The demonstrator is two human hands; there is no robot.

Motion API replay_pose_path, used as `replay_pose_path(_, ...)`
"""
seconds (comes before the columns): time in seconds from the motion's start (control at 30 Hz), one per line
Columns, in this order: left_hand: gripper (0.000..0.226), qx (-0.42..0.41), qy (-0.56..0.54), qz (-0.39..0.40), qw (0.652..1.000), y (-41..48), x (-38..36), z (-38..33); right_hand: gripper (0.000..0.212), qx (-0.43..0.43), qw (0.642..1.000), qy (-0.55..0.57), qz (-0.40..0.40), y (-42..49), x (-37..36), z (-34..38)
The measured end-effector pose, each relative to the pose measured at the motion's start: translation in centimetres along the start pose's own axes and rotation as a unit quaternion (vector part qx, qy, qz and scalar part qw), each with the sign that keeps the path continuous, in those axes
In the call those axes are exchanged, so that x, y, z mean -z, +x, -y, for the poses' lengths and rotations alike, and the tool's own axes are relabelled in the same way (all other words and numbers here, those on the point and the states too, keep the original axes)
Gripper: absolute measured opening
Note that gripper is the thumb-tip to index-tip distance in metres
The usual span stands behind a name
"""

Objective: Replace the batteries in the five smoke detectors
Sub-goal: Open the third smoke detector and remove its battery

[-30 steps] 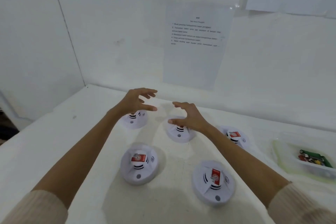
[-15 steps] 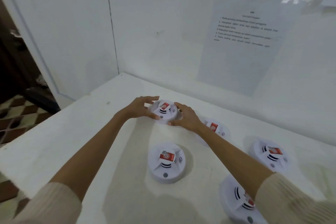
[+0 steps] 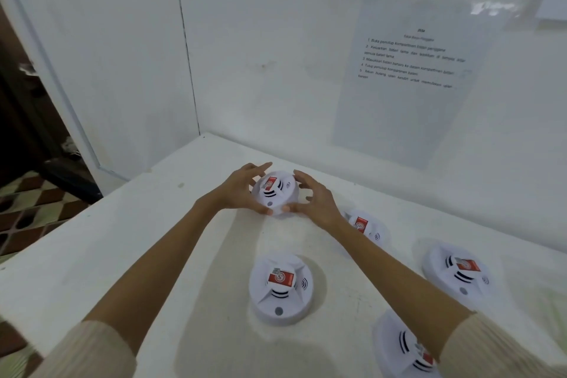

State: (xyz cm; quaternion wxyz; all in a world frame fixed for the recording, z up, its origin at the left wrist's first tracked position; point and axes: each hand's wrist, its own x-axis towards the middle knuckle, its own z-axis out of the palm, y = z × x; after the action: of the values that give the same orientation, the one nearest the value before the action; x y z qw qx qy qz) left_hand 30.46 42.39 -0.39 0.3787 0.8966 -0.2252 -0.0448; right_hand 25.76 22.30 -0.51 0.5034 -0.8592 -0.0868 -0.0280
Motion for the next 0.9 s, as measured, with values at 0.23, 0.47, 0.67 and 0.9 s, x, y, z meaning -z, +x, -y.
replay_pose_path(0.23, 0.076, -0.006, -0.252, -0.023, 0.967, -0.4, 0.8, -2.8, 0.044, -0.083, 0.962, 0.26, 0.012, 0.0, 1.3, 2.8)
replay_pose_path(0.47, 0.071, -0.048, -0.258, -0.005, 0.965, 0.0, 0.5, -4.8, 0.044, -0.181, 0.848, 0.497, 0.04, 0.3, 1.1, 3.1)
replay_pose_path(0.67, 0.083, -0.057, -0.192, 0.061, 0.978, -0.3, 1.7, -5.2, 0.027, -0.178, 0.815, 0.55, 0.044, 0.4, 2.0, 2.9)
replay_pose_path(0.9, 0.104, -0.073, -0.16, 0.027, 0.984, 0.1, 2.0, -4.7, 0.039, -0.173, 0.87, 0.46, -0.038, 0.2, 2.9, 2.7)
